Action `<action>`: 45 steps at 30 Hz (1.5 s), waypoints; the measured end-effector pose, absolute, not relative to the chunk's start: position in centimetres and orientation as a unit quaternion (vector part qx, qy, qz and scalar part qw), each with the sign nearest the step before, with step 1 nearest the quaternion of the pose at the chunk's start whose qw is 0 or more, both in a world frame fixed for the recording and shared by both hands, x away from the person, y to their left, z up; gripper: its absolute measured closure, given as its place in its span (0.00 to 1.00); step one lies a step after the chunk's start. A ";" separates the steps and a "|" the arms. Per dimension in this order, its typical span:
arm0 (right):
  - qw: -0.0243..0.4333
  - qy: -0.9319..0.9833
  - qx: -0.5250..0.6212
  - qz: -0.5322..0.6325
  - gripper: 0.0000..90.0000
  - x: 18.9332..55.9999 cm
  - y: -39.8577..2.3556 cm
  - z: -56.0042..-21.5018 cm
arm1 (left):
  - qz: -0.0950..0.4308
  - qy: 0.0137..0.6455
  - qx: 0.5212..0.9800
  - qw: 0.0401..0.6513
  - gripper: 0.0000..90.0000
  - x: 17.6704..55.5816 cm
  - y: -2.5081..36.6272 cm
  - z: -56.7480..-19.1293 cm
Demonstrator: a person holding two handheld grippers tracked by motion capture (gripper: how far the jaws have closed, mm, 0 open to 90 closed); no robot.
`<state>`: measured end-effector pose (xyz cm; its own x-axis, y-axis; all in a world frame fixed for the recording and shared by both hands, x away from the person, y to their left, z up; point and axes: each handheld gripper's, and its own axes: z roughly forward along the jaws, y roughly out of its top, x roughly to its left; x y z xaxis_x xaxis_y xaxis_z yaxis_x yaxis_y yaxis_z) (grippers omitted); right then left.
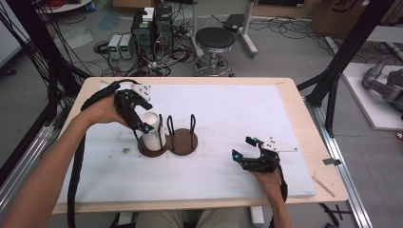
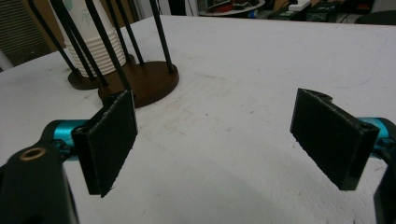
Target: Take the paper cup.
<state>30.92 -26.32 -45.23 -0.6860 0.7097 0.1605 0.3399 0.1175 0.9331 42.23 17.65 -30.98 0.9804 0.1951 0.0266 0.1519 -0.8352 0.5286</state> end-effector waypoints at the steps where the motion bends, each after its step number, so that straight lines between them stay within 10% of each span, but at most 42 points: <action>1: 0.166 0.729 0.360 0.558 0.17 30.9 -26.3 -45.2 | 0.039 0.091 0.959 0.267 0.14 42.3 17.6 -31.0; 23: 0.162 0.730 0.362 0.557 0.17 31.0 -26.4 -45.2 | 0.028 0.079 0.965 0.248 0.36 42.6 17.3 -31.7; 45: 0.161 0.730 0.363 0.555 0.17 31.0 -26.3 -45.2 | 0.032 0.097 0.961 0.257 0.38 42.2 18.2 -30.9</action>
